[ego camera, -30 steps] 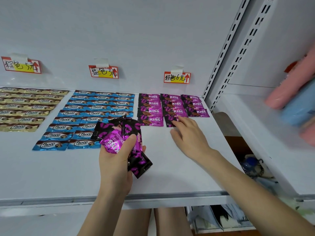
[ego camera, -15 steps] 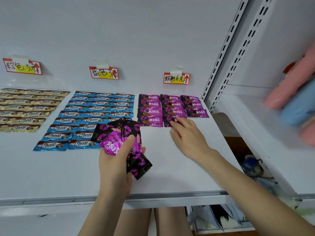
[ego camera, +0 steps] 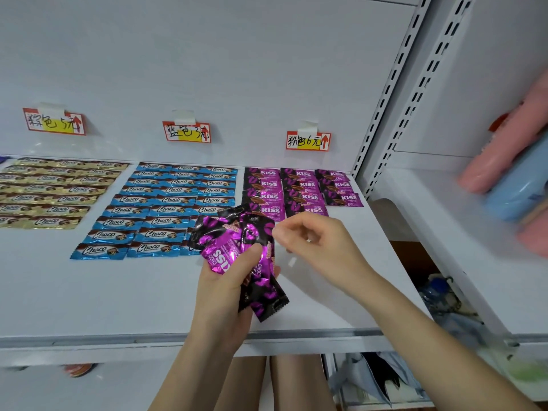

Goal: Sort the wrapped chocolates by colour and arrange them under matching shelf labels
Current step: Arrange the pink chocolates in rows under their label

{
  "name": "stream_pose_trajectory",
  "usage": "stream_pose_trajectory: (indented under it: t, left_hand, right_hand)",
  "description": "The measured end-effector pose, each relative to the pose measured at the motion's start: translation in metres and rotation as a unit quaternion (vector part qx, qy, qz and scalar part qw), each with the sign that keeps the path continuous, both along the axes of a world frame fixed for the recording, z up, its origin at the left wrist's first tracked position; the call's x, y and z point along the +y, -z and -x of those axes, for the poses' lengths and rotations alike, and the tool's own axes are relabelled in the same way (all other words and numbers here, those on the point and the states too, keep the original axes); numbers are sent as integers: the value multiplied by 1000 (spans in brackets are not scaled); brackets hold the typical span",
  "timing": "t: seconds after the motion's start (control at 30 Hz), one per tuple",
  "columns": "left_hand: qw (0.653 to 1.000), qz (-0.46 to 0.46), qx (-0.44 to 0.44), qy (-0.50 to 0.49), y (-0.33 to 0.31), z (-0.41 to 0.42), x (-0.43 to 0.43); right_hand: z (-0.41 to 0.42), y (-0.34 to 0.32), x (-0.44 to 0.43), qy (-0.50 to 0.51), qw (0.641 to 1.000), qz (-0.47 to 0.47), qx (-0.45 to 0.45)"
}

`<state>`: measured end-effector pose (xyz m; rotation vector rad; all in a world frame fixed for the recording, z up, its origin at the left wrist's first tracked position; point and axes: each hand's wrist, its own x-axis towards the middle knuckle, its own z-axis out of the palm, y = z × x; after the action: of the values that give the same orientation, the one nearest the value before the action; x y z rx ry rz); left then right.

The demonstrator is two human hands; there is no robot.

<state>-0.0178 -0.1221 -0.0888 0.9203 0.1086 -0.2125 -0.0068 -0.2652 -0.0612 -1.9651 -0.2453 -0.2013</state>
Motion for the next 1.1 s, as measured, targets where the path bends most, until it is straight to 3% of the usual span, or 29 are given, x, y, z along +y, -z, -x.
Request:
stream_pose_trajectory:
  t: [0.27,0.43,0.67,0.8,0.87,0.93,1.03,1.1]
  left_hand:
    - [995,12,-23,97,-6,9,2]
    - [997,-2,-27,68,-5,9,1]
    - [997,-46,-51,24,-5,5,-12]
    - [998,-58,-11,20,2,2,-21]
    - [999,-51,12,14,6,-2,-23]
    - [999,-49,22,8,9,-5,-23]
    - [999,-47,23,5,11,-10,-22]
    - [999,-48,20,1,11,-11,-22]
  right_hand:
    - [8,-6,-2,-3,996,-69,51]
    - [9,-9,-11,26,987,-135,87]
    - [20,2,-12,13,991,-119,66]
    - [15,2,-34,42,988,-135,65]
    - [11,4,-52,102,992,-72,7]
    - [7,8,-72,184,978,84,-55]
    - [10,27,-98,240,905,346,-52]
    - [16,42,-105,227,886,404,-32]
